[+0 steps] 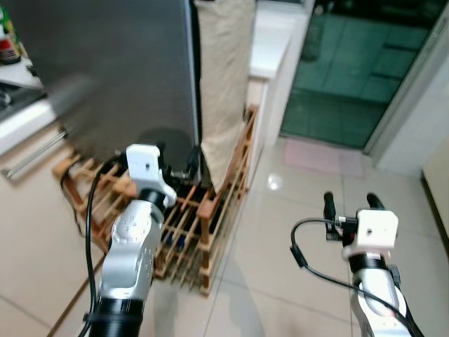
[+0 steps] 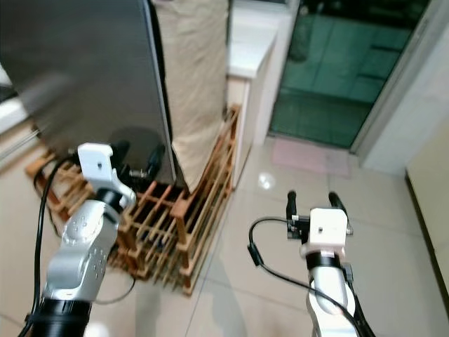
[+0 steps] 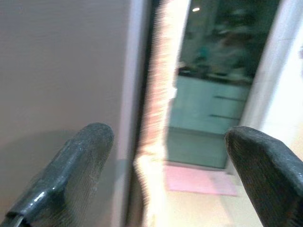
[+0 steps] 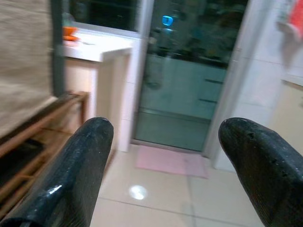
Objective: Restocking fridge
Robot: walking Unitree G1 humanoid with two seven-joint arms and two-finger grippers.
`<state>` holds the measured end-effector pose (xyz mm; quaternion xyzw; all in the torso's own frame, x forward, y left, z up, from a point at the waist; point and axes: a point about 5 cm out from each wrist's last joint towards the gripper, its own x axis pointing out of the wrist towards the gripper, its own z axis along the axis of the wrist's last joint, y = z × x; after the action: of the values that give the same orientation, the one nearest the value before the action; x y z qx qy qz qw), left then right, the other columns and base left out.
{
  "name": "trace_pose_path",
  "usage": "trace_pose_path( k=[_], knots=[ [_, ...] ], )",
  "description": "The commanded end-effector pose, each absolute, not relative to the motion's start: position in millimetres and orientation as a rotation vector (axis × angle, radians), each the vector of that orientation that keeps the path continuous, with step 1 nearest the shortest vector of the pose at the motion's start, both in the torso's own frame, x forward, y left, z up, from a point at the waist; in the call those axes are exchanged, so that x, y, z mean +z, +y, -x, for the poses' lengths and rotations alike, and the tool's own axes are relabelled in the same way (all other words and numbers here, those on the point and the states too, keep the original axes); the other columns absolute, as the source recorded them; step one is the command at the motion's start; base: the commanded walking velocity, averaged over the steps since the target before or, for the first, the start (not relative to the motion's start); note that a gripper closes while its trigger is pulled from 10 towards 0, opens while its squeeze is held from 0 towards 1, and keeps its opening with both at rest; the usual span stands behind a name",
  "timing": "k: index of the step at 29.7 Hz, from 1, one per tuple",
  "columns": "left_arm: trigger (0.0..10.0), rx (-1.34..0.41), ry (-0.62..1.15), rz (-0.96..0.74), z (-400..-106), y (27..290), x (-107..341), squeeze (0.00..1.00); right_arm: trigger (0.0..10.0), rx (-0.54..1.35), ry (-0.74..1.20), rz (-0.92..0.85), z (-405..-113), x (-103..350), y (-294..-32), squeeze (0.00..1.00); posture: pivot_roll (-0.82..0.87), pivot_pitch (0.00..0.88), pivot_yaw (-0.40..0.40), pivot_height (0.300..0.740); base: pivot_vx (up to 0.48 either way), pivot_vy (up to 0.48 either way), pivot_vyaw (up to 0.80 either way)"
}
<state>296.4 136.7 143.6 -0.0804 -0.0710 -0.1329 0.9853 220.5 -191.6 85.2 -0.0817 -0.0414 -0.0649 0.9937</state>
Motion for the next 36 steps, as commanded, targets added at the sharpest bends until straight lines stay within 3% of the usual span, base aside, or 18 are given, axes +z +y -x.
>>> trace_pose_path(
  k=[1,18,36],
  knots=[
    [10.0,-0.290,-0.169,0.170,-295,133,148,0.00,10.0,-0.135,-0.082,0.163,-221,84,-194,0.00,0.01,0.000,0.003,0.740,0.480,0.000,0.00],
    [10.0,-0.275,-0.209,0.171,-290,135,151,0.00,10.0,-0.102,-0.061,0.177,-217,78,-194,0.00,0.01,0.000,-0.013,0.740,0.467,0.000,0.00],
    [10.0,-0.295,-0.159,0.200,-303,120,160,0.00,10.0,-0.105,-0.042,0.168,-219,75,-198,0.00,0.01,0.000,-0.018,0.740,0.000,0.000,0.00]
  ],
)
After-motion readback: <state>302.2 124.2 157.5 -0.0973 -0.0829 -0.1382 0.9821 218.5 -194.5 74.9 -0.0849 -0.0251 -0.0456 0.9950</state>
